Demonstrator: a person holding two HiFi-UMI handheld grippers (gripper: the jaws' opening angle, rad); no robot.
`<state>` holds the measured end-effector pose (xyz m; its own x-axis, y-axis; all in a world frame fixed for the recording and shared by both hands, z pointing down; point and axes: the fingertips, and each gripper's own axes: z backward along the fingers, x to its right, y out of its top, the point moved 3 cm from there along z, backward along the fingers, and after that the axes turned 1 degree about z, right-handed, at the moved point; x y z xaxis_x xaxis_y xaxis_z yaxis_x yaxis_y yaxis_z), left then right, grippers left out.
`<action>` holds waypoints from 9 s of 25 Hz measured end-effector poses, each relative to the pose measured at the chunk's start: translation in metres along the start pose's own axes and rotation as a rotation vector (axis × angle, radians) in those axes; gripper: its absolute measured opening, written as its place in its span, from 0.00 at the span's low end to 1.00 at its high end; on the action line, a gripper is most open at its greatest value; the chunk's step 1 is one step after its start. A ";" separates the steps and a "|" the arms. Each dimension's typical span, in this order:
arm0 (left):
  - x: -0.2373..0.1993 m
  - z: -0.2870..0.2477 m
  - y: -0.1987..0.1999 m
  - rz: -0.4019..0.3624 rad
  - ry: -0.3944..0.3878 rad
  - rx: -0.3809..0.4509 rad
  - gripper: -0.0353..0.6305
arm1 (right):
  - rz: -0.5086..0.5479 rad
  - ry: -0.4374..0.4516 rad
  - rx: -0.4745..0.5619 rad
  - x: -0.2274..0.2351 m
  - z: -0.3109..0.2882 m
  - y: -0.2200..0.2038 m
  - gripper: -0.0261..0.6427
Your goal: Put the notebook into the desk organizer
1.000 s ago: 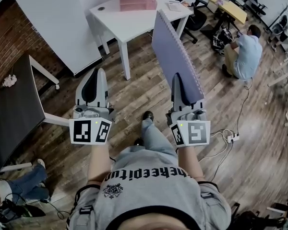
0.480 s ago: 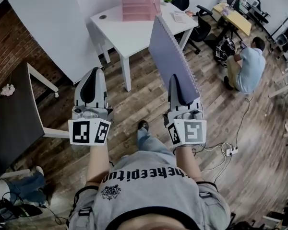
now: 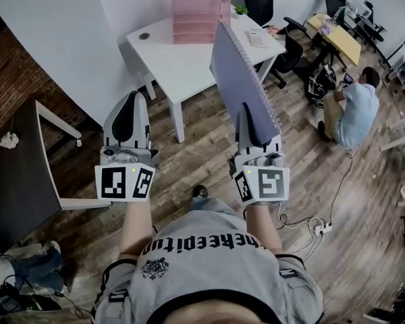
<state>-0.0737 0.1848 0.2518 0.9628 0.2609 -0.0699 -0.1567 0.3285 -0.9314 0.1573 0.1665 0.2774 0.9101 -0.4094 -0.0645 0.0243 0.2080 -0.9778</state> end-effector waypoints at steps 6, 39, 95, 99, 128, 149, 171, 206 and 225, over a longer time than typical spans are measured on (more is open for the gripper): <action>-0.005 -0.047 -0.015 -0.030 0.014 0.005 0.06 | -0.019 -0.010 0.017 0.033 -0.041 -0.010 0.08; -0.080 -0.229 -0.085 -0.011 0.016 0.006 0.06 | -0.029 -0.045 0.003 0.106 -0.222 -0.063 0.08; -0.276 -0.455 -0.186 0.082 -0.056 -0.052 0.06 | 0.143 -0.159 -0.077 0.131 -0.541 -0.120 0.08; -0.287 -0.458 -0.195 0.078 -0.025 -0.072 0.06 | 0.180 -0.153 -0.099 0.139 -0.569 -0.129 0.08; -0.312 -0.453 -0.224 0.054 0.085 -0.141 0.06 | 0.875 -0.006 -0.377 0.124 -0.661 -0.232 0.09; -0.314 -0.447 -0.232 0.068 0.095 -0.164 0.06 | 0.893 0.285 -0.696 0.124 -0.692 -0.282 0.09; -0.310 -0.436 -0.223 0.065 0.096 -0.159 0.06 | 0.445 0.625 -0.837 0.102 -0.666 -0.276 0.43; -0.270 -0.426 -0.185 0.060 -0.031 -0.093 0.06 | 0.046 0.221 -0.363 0.108 -0.581 -0.179 0.04; -0.242 -0.422 -0.167 0.057 -0.097 -0.057 0.06 | 0.037 0.075 -0.190 0.107 -0.514 -0.126 0.04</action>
<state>-0.1876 -0.3157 0.2733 0.9264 0.3653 -0.0915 -0.1956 0.2593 -0.9458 0.0392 -0.3599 0.2912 0.8753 -0.4713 -0.1086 -0.0934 0.0556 -0.9941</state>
